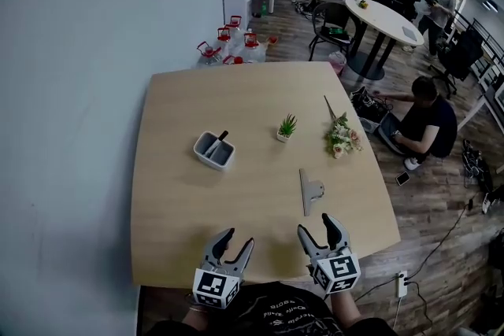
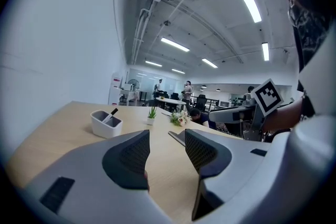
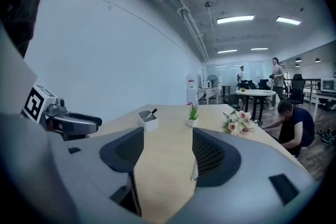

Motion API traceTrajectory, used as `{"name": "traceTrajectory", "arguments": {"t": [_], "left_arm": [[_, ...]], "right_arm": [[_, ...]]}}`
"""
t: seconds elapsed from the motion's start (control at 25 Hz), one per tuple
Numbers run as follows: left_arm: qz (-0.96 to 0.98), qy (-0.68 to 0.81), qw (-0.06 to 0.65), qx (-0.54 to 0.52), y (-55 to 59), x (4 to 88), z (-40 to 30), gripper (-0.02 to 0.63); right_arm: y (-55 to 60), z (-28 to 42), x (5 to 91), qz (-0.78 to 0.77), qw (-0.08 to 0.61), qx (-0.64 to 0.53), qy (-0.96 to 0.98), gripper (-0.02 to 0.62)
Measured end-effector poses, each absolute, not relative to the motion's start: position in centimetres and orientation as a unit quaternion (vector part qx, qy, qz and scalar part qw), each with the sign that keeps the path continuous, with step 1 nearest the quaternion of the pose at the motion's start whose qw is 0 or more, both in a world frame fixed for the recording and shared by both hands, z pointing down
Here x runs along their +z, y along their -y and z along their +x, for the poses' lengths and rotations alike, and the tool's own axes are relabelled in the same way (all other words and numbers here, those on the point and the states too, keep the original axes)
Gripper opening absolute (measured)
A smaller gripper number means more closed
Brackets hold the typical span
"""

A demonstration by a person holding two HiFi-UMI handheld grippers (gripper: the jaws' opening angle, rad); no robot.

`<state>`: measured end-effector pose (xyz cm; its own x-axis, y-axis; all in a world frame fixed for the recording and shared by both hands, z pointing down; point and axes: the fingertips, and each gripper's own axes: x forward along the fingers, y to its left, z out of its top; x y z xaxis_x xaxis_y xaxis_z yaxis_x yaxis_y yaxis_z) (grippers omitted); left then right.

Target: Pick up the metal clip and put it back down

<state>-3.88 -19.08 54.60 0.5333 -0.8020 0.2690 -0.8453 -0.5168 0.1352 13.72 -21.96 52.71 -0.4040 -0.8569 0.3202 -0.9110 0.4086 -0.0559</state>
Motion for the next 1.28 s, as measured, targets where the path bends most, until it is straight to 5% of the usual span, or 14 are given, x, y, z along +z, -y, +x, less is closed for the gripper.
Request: {"name": "traceTrajectory", "arguments": {"t": [0.6, 0.76, 1.0, 1.28], "left_arm": [[0.869, 0.473, 0.109, 0.1, 17.5, 54.0, -4.1, 0.212], [0.876, 0.46, 0.101, 0.103, 17.1, 53.6, -2.8, 0.2], [0.879, 0.454, 0.084, 0.116, 17.2, 53.8, -2.0, 0.02], [0.881, 0.451, 0.092, 0.11, 17.5, 54.0, -1.8, 0.008]], "right_arm": [[20.3, 10.7, 52.5, 0.498, 0.159, 0.062, 0.85, 0.294], [20.5, 10.0, 51.8, 0.5, 0.163, 0.037, 0.85, 0.199], [20.3, 9.3, 52.5, 0.503, 0.166, 0.041, 0.847, 0.044], [20.5, 9.1, 52.3, 0.505, 0.147, 0.051, 0.849, 0.014]]}}
